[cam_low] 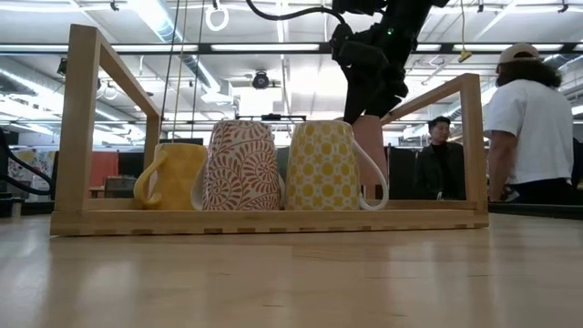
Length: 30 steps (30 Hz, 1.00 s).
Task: Place coffee mugs
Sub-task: Put the pink mug on the shelf
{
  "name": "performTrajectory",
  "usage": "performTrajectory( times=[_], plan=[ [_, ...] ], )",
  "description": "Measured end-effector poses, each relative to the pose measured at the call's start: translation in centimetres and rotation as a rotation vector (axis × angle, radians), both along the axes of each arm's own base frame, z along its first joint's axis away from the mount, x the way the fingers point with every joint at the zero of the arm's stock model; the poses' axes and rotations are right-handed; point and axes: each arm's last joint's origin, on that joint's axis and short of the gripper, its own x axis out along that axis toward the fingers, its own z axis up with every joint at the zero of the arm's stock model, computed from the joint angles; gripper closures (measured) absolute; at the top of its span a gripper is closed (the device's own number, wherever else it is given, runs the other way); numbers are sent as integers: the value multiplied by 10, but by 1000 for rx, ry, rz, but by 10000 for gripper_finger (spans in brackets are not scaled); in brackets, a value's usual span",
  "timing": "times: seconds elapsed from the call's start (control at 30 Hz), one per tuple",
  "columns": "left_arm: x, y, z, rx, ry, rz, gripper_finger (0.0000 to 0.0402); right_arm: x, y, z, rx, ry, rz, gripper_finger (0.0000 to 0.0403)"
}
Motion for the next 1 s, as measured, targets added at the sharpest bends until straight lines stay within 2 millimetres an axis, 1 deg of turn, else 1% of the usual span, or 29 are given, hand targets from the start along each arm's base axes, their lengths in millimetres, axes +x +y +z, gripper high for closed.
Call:
performTrajectory(
  times=[0.2, 0.87, 1.0],
  plan=[
    [0, 0, 0, 0, 0, 0, 86, 0, 0, 0, -1, 2, 6, 22],
    [0, 0, 0, 0, 0, 0, 86, 0, 3, 0, 76, -2, 48, 29],
    [0, 0, 0, 0, 0, 0, 86, 0, 4, 0, 91, 6, 87, 26]
  ],
)
